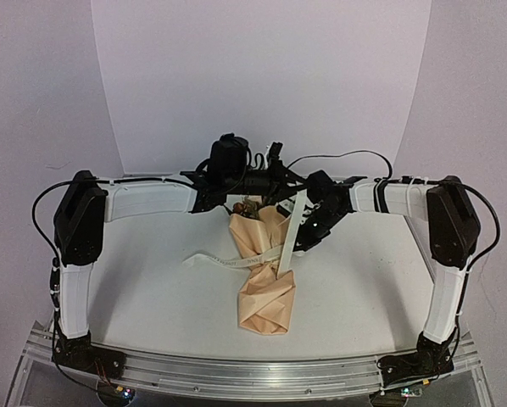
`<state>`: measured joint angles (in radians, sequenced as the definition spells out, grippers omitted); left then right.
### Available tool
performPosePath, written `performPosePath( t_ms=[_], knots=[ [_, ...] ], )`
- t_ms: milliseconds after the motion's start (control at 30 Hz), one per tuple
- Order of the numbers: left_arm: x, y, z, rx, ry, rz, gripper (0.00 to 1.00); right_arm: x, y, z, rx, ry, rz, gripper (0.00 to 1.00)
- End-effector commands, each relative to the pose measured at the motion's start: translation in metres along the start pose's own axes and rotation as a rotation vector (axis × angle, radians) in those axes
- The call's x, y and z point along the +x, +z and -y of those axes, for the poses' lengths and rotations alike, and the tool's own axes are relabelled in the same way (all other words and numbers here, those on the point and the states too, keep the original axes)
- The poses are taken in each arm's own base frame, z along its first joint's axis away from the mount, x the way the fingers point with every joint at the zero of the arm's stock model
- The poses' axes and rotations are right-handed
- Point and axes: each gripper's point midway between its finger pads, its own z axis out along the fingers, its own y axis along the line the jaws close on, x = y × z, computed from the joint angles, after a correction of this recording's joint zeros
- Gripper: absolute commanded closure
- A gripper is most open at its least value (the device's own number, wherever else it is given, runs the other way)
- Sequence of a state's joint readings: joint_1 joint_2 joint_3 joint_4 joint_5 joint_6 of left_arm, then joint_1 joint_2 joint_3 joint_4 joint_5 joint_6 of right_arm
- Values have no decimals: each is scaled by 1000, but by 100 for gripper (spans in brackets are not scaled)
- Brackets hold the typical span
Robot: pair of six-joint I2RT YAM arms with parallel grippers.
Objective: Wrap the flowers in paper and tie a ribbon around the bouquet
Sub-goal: Adjust the half-tied ribbon on the folded bouquet.
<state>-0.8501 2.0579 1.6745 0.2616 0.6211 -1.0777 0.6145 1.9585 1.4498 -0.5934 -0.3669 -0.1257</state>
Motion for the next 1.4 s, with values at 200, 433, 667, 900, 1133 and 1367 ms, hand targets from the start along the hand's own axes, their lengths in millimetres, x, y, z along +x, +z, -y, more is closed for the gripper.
performPosePath(
  t_ms=[200,433,667,900,1133,1367],
  knots=[
    [-42,-27,90,207,159,264,95,-15,0,-6,-80,19,40,100],
    [-20,-9,101,248,232,205,92,-15,0,-6,-103,32,41,100],
    [28,2,81,204,391,157,91,-16,-3,-8,-119,27,47,100],
    [36,2,94,283,418,210,87,-16,-5,-9,-137,26,53,100],
    [40,-2,88,266,438,210,83,-14,-7,-9,-132,33,52,100],
    [88,-23,27,56,567,127,72,-6,-18,-10,-112,34,57,100]
  ],
)
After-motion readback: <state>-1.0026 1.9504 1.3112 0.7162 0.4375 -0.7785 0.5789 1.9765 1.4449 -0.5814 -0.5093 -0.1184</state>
